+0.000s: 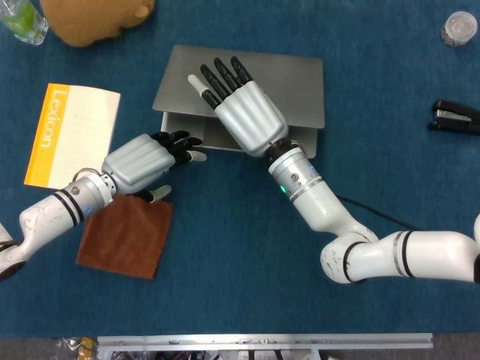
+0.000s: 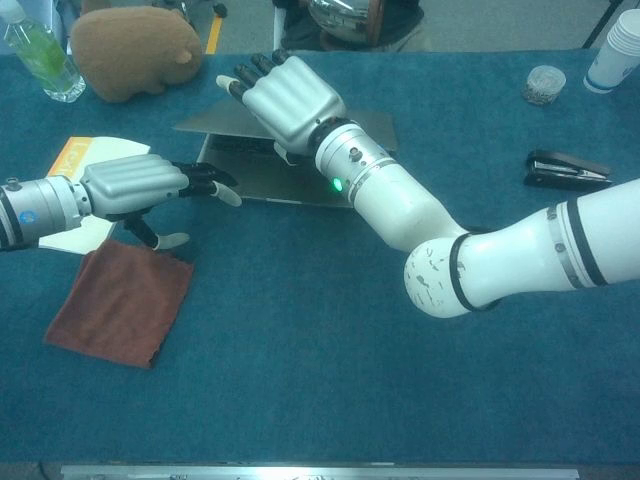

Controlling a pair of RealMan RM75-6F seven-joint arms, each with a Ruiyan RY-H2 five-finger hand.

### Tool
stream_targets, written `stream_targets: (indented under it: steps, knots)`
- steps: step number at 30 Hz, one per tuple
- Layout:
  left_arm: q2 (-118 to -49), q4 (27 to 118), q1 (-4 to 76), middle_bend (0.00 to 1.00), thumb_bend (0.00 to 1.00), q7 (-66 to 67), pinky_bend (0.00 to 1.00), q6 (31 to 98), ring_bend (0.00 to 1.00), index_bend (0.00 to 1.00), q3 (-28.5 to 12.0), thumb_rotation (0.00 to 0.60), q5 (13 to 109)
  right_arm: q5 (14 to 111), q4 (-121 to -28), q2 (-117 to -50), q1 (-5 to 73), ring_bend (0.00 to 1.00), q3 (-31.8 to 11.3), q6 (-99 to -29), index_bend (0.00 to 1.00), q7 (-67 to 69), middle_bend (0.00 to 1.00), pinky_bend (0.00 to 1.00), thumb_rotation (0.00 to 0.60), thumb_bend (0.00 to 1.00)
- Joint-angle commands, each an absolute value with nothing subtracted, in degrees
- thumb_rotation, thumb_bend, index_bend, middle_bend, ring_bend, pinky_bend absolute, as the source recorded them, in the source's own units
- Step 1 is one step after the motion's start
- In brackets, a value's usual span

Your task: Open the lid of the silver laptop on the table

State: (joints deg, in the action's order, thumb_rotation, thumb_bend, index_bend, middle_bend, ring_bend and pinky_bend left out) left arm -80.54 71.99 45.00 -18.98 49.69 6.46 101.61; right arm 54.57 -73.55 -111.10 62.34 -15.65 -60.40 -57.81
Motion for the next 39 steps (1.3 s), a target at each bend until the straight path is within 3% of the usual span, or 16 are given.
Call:
stream_targets:
  steps: [1, 20, 39]
  knots:
    - [-81.17, 71.48, 45.72, 0.05, 0.40, -19.07, 0.17, 48.75, 0.03, 0.14, 6.33, 0.600, 100.89, 54.61, -73.52, -111.16, 62.43, 0.01, -15.63, -60.41, 0.00, -57.85, 0.07, 0.12, 0.600, 0.34]
    - [-84.50, 68.45, 49.29, 0.06, 0.40, -19.41, 0.17, 41.72, 0.03, 0.13, 5.58, 0.600, 94.54, 54.57, -73.78, -111.10, 62.96, 0.01, -15.76, -60.40, 0.00, -57.45, 0.07, 0.12, 0.600, 0.34]
    - [-84.67, 68.97, 49.41, 0.06, 0.40, -17.56, 0.17, 42.02, 0.03, 0.13, 6.68, 0.600, 93.53, 53.89, -73.18, -109.27, 62.91, 0.01, -17.07, -61.15, 0.00, -56.85, 0.08, 0.12, 0.600, 0.34]
